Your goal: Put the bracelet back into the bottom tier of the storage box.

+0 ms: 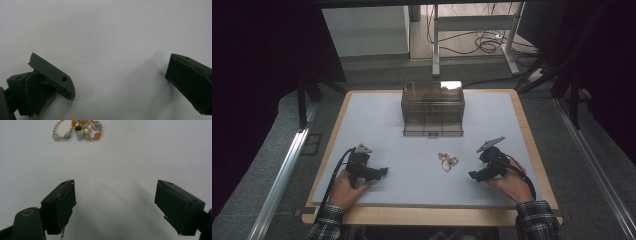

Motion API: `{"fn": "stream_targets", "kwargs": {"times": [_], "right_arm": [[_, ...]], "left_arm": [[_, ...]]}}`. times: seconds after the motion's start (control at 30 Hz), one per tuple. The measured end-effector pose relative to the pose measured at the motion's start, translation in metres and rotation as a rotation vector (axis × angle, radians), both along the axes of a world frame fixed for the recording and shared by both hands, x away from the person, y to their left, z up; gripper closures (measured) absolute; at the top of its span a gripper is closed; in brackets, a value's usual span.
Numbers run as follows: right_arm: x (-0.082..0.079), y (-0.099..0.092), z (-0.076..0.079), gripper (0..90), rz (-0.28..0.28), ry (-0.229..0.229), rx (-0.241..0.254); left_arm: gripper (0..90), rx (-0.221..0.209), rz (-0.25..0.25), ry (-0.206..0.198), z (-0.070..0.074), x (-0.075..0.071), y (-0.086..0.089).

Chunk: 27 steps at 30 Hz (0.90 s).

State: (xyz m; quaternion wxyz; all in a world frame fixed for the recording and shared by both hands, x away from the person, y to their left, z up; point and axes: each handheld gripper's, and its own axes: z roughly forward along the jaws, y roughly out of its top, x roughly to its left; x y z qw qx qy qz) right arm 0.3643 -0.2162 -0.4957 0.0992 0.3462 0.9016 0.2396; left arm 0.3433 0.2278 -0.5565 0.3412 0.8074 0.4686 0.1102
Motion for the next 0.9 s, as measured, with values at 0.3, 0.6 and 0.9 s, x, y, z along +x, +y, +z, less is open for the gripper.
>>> {"fn": "stream_targets", "kwargs": {"times": [0.3,0.6,0.9], "right_arm": [[0.007,0.013,0.005,16.8,0.032,0.012,-0.030],[0.013,0.032,0.011,15.2,0.068,0.022,-0.062],[0.021,0.050,0.009,15.2,0.097,0.057,-0.103]], "left_arm": [[0.0,0.000,0.000,0.000,0.000,0.000,0.000],[0.0,-0.002,0.000,-0.001,0.000,0.000,0.000],[0.0,-0.001,0.001,-0.001,0.000,0.000,0.000]]}}
